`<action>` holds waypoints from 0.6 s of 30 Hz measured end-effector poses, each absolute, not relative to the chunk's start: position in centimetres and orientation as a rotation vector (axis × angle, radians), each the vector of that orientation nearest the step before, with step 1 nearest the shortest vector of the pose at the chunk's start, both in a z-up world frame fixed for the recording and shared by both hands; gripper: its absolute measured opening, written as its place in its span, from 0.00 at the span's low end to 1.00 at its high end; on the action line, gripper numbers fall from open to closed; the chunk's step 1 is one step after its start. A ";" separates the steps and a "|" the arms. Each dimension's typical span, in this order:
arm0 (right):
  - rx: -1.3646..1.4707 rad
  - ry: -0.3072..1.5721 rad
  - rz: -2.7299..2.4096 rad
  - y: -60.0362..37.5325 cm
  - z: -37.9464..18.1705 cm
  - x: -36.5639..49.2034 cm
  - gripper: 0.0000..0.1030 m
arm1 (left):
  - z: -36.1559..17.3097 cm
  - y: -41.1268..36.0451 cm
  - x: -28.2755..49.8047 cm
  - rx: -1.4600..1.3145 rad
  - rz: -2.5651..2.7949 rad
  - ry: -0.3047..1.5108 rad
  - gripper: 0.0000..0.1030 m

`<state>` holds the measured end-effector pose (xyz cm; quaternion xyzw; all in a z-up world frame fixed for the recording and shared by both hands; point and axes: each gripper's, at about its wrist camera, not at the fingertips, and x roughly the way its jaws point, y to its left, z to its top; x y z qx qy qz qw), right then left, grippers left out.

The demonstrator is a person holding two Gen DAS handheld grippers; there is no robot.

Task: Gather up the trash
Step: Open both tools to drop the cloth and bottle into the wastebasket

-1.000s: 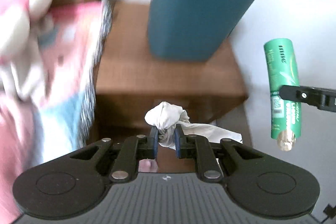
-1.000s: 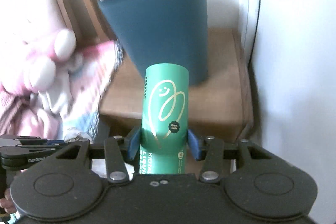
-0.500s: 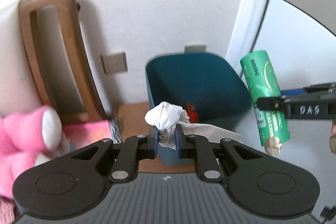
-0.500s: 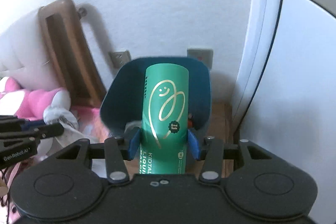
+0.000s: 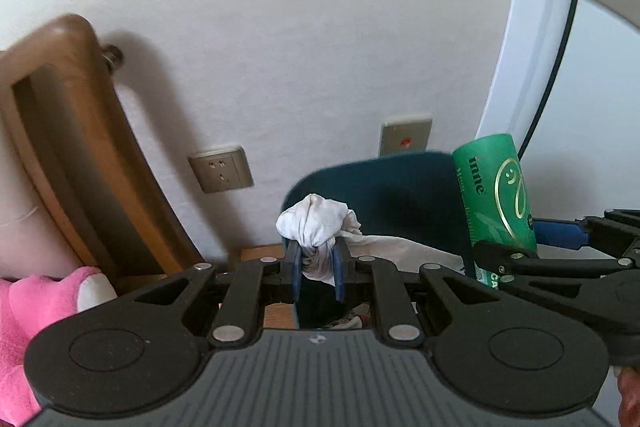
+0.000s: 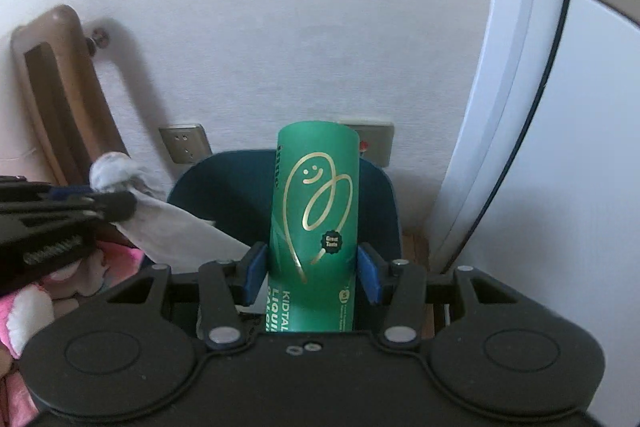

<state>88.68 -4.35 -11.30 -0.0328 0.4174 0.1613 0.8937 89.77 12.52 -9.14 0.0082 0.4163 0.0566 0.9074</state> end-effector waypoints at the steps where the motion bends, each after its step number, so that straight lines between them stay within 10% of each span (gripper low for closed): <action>1: -0.072 0.880 0.326 -4.5 -11.8 88.7 0.46 | -9.8 12.5 90.1 0.023 0.117 0.876 0.14; 18: -0.125 0.993 0.309 -3.8 -15.8 89.5 0.45 | -16.6 10.4 93.1 0.091 0.049 1.058 0.15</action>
